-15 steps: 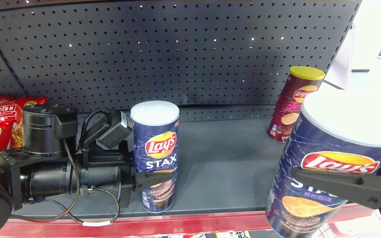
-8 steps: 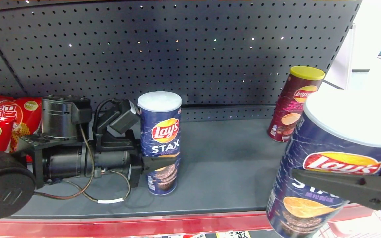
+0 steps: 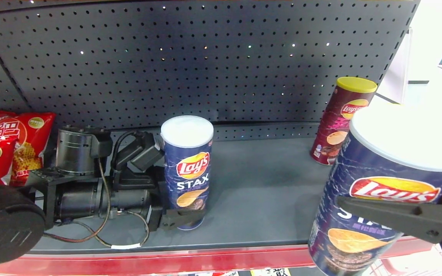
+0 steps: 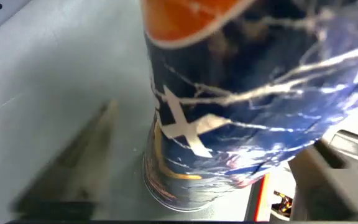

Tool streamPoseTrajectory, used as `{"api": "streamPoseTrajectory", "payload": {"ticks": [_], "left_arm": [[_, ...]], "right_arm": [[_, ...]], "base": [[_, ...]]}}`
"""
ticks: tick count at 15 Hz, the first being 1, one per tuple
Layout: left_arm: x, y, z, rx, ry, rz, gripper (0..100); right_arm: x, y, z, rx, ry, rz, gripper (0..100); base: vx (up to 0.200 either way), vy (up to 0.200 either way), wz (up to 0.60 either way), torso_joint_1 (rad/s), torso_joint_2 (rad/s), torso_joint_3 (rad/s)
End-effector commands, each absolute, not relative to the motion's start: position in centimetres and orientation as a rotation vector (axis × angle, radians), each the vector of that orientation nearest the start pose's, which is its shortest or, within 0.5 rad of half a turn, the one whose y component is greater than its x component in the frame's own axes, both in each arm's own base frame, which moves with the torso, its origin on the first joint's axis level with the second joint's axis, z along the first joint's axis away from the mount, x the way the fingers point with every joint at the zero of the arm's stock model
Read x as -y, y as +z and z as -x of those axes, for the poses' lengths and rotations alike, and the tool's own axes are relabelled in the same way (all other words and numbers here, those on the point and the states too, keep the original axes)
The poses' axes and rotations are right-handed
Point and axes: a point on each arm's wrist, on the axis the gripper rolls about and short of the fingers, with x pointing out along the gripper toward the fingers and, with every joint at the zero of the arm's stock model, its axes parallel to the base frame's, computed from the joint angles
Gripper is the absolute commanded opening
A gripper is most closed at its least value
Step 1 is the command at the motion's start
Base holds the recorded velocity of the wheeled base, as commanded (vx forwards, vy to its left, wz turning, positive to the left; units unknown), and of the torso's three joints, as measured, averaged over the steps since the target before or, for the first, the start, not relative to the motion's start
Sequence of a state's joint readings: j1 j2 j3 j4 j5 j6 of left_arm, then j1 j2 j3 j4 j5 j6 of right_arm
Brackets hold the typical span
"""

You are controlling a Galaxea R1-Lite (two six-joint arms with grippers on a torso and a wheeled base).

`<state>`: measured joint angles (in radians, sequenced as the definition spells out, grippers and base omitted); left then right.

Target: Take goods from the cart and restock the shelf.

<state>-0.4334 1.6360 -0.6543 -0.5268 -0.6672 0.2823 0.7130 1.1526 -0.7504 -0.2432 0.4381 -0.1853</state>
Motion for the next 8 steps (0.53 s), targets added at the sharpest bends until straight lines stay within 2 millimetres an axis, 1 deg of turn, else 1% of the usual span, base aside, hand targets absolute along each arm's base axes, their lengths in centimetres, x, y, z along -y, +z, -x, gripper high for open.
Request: {"api": "streamPoseTrajectory", "payload": {"ticks": [1,3,5,8], "left_arm": [[12.1,15.5,-23.6,-0.311,-1.125,-0.192,100],[11.2,15.5,-23.3,-0.314,-1.101,-0.187,100],[9.8,15.5,-22.4,-0.320,-1.062,-0.180,100],[7.8,16.0,-21.2,-0.300,-0.998,-0.173,100]], "right_arm": [[-11.8,25.9,-12.1,-0.063,1.162,0.188,0],[-11.8,25.9,-12.2,-0.063,1.162,0.188,0],[-11.8,25.9,-12.2,-0.063,1.162,0.188,0],[-11.8,25.8,-12.2,-0.066,1.162,0.190,0]], "base": [[0.000,0.000,0.00,0.000,0.00,0.000],[0.000,0.000,0.00,0.000,0.00,0.000],[0.000,0.000,0.00,0.000,0.00,0.000],[0.000,0.000,0.00,0.000,0.00,0.000]]}}
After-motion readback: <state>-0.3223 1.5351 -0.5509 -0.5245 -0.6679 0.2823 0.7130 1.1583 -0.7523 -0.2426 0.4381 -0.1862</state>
